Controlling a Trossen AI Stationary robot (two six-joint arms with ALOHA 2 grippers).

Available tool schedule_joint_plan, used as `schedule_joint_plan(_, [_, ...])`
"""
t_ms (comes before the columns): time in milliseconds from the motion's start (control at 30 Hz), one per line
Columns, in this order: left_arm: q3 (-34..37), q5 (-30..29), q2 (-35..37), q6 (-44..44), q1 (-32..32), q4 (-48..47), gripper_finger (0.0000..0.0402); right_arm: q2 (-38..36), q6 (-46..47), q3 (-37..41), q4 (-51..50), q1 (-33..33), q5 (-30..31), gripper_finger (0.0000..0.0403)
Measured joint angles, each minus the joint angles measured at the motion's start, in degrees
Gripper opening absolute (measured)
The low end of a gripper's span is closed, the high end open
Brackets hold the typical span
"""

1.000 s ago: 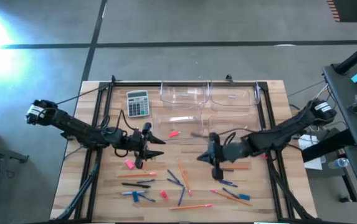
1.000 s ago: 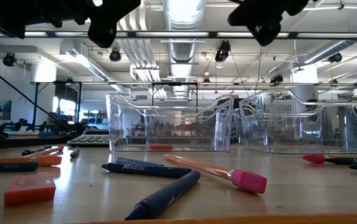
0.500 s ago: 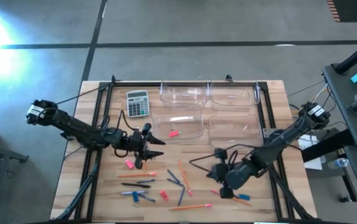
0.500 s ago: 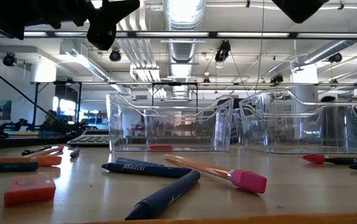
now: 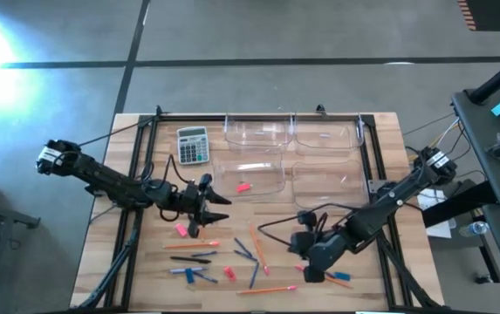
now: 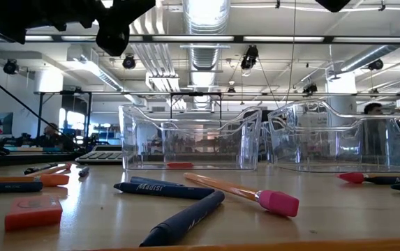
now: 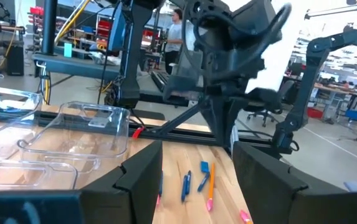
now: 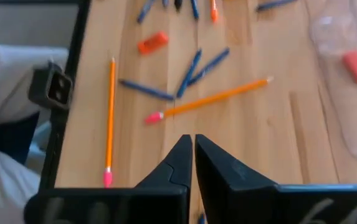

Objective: Sort crayons/erasers/pens/pencils in bins
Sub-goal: Put the orange pencil into the bottom right transparent bin

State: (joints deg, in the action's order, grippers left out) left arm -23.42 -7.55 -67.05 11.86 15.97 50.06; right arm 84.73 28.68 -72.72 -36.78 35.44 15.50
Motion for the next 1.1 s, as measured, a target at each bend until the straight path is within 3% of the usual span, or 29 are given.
schedule_joint_plan(400, [0.0, 0.0, 0.0, 0.0, 0.28, -0.02, 0.0182, 7.53, 10.8, -1.15, -5.67, 1.08, -5.05, 0.0142])
schedule_joint_plan(1100, [0.09, 0.02, 0.0, -0.04, 0.28, -0.17, 0.0182, 15.13, 11.85, 0.07, -6.39, 3.85, -4.86, 0.0151])
